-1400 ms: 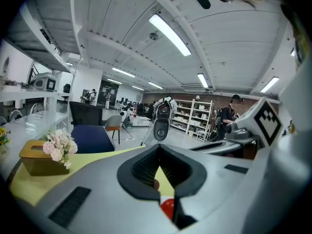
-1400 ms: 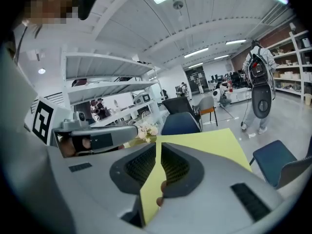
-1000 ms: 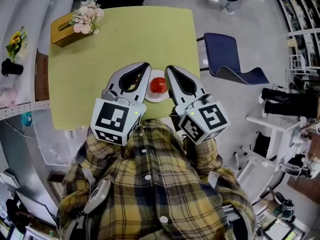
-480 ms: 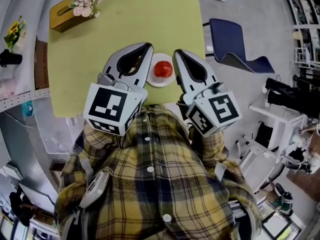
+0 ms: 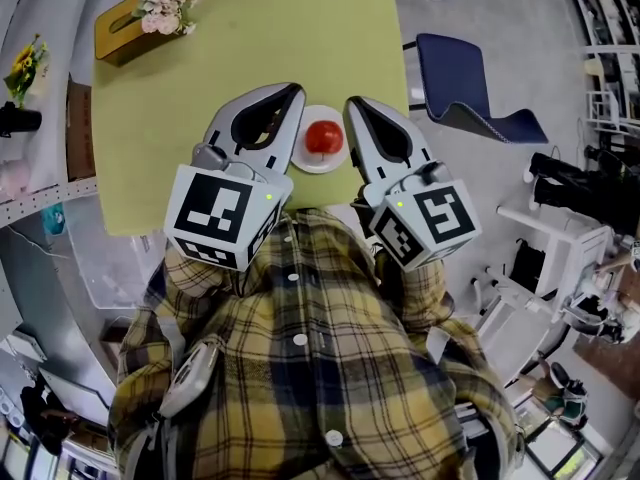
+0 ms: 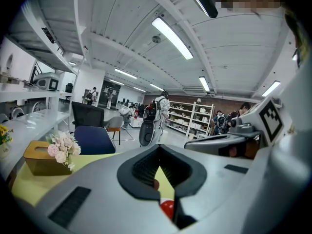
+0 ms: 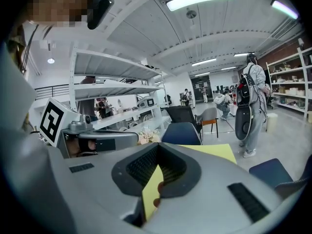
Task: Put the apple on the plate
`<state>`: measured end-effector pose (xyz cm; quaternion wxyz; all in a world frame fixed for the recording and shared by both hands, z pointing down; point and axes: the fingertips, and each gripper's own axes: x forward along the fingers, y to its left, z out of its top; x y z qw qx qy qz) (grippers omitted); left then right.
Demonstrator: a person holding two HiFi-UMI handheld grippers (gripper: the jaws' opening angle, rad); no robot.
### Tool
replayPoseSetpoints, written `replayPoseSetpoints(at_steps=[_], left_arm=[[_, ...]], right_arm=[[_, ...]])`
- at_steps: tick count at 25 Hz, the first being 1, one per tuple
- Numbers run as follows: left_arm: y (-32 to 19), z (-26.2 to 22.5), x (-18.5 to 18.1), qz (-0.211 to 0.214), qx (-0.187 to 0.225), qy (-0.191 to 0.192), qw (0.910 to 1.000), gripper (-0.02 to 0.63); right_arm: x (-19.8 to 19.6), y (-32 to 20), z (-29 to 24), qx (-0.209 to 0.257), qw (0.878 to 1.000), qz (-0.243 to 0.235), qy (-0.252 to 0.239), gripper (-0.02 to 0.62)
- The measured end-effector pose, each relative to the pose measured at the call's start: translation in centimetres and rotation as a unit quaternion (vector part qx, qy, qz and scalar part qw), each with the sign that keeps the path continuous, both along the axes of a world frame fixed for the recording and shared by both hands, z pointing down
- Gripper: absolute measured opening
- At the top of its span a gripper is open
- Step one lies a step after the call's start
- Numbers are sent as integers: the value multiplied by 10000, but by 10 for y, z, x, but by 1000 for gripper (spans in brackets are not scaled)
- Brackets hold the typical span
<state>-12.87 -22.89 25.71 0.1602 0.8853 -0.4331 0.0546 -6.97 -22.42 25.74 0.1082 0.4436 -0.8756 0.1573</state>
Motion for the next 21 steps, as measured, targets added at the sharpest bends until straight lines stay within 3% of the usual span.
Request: replayPoseSetpoints(at_steps=[17, 21], left_arm=[[-4, 5, 7, -46, -226, 91, 9997, 6], [-13, 7, 9, -79, -130, -168, 9997, 6]], right_arm=[[4, 0, 2, -66, 9999, -75, -19, -3], [5, -3, 2, -73, 10000, -61, 5, -3]])
